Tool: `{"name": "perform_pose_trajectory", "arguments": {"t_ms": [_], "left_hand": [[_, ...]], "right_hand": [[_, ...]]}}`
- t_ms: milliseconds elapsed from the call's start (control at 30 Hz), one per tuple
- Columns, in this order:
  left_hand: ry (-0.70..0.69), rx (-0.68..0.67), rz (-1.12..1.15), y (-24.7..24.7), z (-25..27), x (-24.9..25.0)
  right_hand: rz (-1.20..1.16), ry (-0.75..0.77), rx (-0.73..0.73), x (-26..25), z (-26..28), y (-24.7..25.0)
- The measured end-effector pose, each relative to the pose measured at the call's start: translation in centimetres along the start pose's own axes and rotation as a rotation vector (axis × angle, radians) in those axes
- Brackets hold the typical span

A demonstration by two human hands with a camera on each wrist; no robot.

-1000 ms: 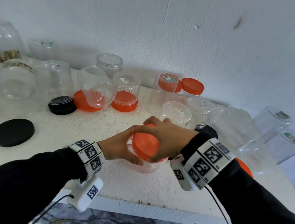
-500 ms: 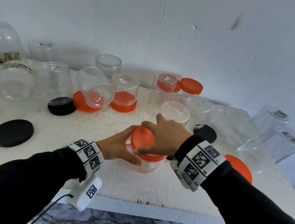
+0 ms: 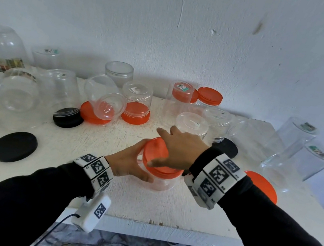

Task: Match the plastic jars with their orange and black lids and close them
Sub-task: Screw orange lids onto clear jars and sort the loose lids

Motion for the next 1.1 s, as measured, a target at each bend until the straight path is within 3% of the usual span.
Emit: {"name": "perform_pose_trajectory", "arguments": {"t_ms": [67, 167, 433, 633, 900, 1100], "left_hand": [[-0.003, 0.015, -0.020, 0.1, -0.1, 0.1], [-0.026, 0.025, -0.028, 0.1, 0.0, 0.3], [0.001, -0.003, 0.019, 0.0, 0.0, 0.0], [-0.011, 0.036, -0.040, 0.2, 0.1, 0.4], [0.001, 0.013, -0.002, 0.1, 0.0, 0.0], [-0.007, 0.011, -0.019, -0.1, -0.2, 0.1]], "right_hand": [[-0.145, 0.063, -0.102, 0.0, 0.0, -0.6], [-0.126, 0.181, -0.220, -0.7, 0.2, -1.3], [0.080, -0.013, 0.032, 0.0, 0.0, 0.1], [-0.141, 0.180, -0.186, -1.0, 0.4, -1.3], [0.064, 0.054, -0.004, -0.3, -0.2, 0.1], [-0.092, 0.178, -0.175, -0.7, 0.3, -1.4]]}}
Point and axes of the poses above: each hand's wrist, its own z-axis away from the middle knuckle, its own y-axis out of the back of the hand, x = y × z, the point moved 10 cm from there along -z, towards the middle knuckle, and after that the axes turned 6 degrees about y, right-handed, at the moved point
